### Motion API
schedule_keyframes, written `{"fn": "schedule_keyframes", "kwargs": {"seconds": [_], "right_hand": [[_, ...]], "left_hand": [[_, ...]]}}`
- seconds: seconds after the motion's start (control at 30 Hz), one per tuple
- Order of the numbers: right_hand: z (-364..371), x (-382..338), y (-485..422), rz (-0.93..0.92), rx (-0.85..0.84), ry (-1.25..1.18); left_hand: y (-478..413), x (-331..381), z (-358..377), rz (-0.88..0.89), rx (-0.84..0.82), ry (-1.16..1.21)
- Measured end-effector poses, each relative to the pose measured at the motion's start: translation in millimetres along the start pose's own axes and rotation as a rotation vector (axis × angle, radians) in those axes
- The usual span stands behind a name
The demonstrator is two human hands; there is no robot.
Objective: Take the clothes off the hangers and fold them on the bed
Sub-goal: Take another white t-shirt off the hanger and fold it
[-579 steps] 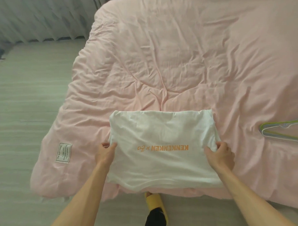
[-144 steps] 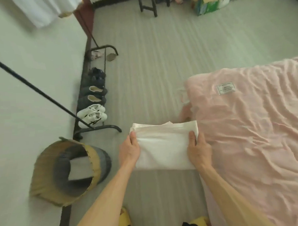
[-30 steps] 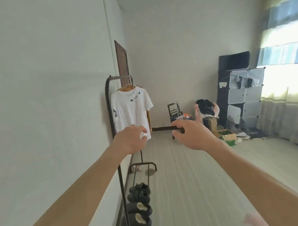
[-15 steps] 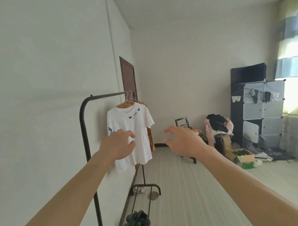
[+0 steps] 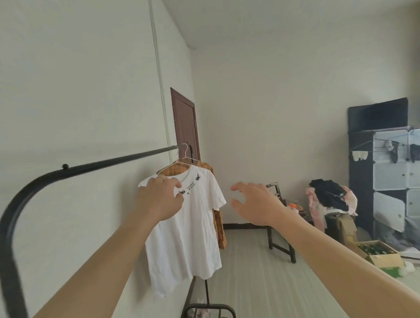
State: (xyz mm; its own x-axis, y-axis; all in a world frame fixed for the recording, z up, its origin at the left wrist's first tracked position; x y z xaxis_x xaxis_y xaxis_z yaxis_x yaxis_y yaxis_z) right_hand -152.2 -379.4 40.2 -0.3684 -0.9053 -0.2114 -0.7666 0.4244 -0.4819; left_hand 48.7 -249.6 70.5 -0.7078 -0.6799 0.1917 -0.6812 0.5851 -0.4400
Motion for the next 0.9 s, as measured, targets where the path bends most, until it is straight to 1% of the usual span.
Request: {"fn": "schedule_keyframes", "kwargs": {"seconds": [0.1,0.2,0.27,0.3,0.43,0.6,0.67,0.73,0.87,0.9], "right_hand": [[19.3,35.7,-54.0,-0.020,0.033,-0.015],[40.5,68.8,-112.1,-0.047,0.047,-0.028],[49.8,86.5,-145.3,-0.058,0.059,-0.035],[61.2,100.8,-171.7,-0.084,0.059,-0.046],[95.4,133.7,-252.6,-0.161,0.032,-0.075],[134.7,167.5,-358.9,-0.240,-0.065,-0.104],[145.1,177.0,-397.5,-0.256,-0.084,-0.085],[157.0,185.5,-432.2,-0.270,-0.098,-0.088],[183.0,198.6,-475.7,-0.275,-0.145,-0.077],[192.4,200.5,-483.2,-0.275,-0.167,-0.060]], "left_hand": [[-45.2,6.0,21.0,-0.002,0.119,-0.034],[-84.5,11.1,40.5,0.028,0.291,-0.121],[-104.7,15.4,49.1,0.066,0.352,-0.180],[-123.8,18.6,57.4,0.055,0.372,-0.223],[-184.6,25.5,68.1,-0.034,0.431,-0.389],[-270.7,20.5,83.4,-0.320,0.380,-0.541],[-296.9,20.5,86.4,-0.417,0.394,-0.600],[-316.2,18.3,96.6,-0.450,0.421,-0.664],[-324.0,10.1,125.7,-0.430,0.507,-0.775],[-322.7,7.1,130.6,-0.464,0.513,-0.821]]}}
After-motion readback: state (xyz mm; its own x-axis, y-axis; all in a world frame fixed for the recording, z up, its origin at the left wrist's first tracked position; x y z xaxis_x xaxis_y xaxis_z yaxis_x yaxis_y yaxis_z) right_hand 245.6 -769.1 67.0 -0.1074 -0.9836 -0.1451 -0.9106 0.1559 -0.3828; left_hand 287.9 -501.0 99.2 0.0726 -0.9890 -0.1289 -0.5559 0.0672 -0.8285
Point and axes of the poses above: each hand's wrist, its own y-axis away from the middle knuckle, its own z-axis out of the palm, x = y × z, the point moved 5 cm from there along -y, towards the middle knuckle, and after that the axes turned 15 degrees about -z, right-handed, at the moved point
